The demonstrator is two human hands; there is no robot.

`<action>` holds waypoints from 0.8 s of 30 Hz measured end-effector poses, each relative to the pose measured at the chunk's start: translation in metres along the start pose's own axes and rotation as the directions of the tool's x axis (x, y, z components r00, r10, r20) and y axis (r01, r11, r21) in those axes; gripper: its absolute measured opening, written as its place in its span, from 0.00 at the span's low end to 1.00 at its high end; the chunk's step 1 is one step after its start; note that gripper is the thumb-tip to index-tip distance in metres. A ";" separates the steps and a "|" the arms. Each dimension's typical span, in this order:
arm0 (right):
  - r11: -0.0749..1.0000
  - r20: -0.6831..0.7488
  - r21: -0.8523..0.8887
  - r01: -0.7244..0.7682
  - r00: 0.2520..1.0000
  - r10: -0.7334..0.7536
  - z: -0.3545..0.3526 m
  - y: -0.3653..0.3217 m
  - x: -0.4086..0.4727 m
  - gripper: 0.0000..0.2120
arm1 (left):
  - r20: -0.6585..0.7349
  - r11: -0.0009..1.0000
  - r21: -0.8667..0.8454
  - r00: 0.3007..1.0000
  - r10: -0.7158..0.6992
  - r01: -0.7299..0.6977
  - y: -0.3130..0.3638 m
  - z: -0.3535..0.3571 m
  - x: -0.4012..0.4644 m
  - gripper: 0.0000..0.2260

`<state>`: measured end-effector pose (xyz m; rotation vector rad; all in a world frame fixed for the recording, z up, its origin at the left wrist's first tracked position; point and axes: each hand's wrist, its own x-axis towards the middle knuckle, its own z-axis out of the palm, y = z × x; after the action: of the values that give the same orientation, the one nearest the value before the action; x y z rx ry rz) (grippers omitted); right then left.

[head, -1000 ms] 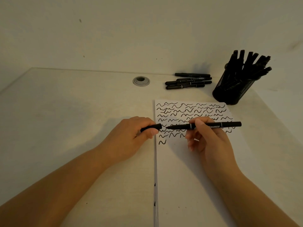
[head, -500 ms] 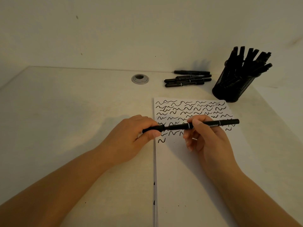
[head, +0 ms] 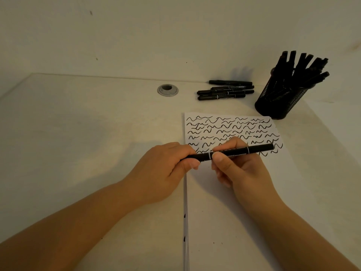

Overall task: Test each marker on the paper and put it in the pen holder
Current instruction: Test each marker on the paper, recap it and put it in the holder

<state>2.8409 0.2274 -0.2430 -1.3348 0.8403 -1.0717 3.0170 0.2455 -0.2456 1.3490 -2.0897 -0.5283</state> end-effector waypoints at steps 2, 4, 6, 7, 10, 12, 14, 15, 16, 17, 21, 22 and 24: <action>1.000 0.017 0.014 -0.005 1.000 0.005 -0.001 0.000 0.000 0.07 | 0.011 0.999 -0.038 1.000 -0.026 0.027 0.000 0.001 -0.001 0.16; 1.000 0.039 0.008 -0.009 0.999 0.009 -0.002 0.001 0.000 0.06 | 0.038 0.993 -0.103 0.998 -0.057 0.060 -0.001 0.003 -0.001 0.11; 1.000 0.061 -0.004 -0.001 0.998 0.001 -0.002 0.002 0.000 0.06 | 0.077 0.981 -0.172 0.994 -0.075 0.088 -0.002 0.003 -0.002 0.09; 1.000 0.070 -0.005 0.005 0.998 -0.005 -0.002 0.003 0.000 0.05 | 0.099 0.975 -0.200 0.992 -0.080 0.099 -0.003 0.003 -0.002 0.10; 1.000 0.082 -0.016 0.015 0.997 -0.013 -0.003 0.004 0.000 0.05 | 0.137 0.962 -0.247 0.987 -0.087 0.120 -0.004 0.001 -0.002 0.11; 0.999 0.066 -0.039 0.020 0.998 -0.017 -0.001 0.004 0.001 0.04 | 0.135 0.958 -0.257 0.986 -0.097 0.130 -0.005 0.001 -0.001 0.11; 0.995 0.023 -0.097 0.035 0.999 -0.033 0.002 0.002 0.002 0.06 | 0.106 0.955 -0.264 0.988 -0.108 0.133 -0.005 0.001 0.001 0.10; 0.989 -0.008 -0.144 0.038 0.999 -0.040 0.003 0.001 0.003 0.07 | 0.083 0.955 -0.267 0.990 -0.114 0.132 -0.005 0.001 0.002 0.10; 0.978 -0.046 -0.208 0.028 0.998 -0.038 0.005 0.000 0.003 0.09 | 0.059 0.956 -0.264 0.991 -0.119 0.131 -0.005 0.001 0.003 0.10; 0.958 -0.092 -0.286 0.007 0.995 -0.034 0.006 -0.001 0.002 0.11 | 0.035 0.957 -0.258 0.991 -0.125 0.130 -0.005 0.001 0.004 0.10; 0.837 -0.143 -0.541 0.081 0.972 -0.187 0.000 -0.006 -0.005 0.17 | -0.046 0.954 -0.258 0.985 -0.168 0.151 -0.006 -0.002 0.005 0.12; 0.780 -0.110 -0.607 0.153 0.956 -0.273 -0.002 -0.008 -0.007 0.16 | -0.056 0.954 -0.251 0.981 -0.184 0.164 -0.007 -0.002 0.006 0.13; 0.574 0.015 -0.757 0.312 0.887 -0.462 -0.010 -0.013 -0.005 0.10 | -0.046 0.959 -0.209 0.978 -0.204 0.190 -0.007 -0.004 0.009 0.12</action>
<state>2.8284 0.2301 -0.2314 -2.2327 1.2431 -1.2613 3.0219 0.2342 -0.2441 1.4407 -1.8031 -0.7485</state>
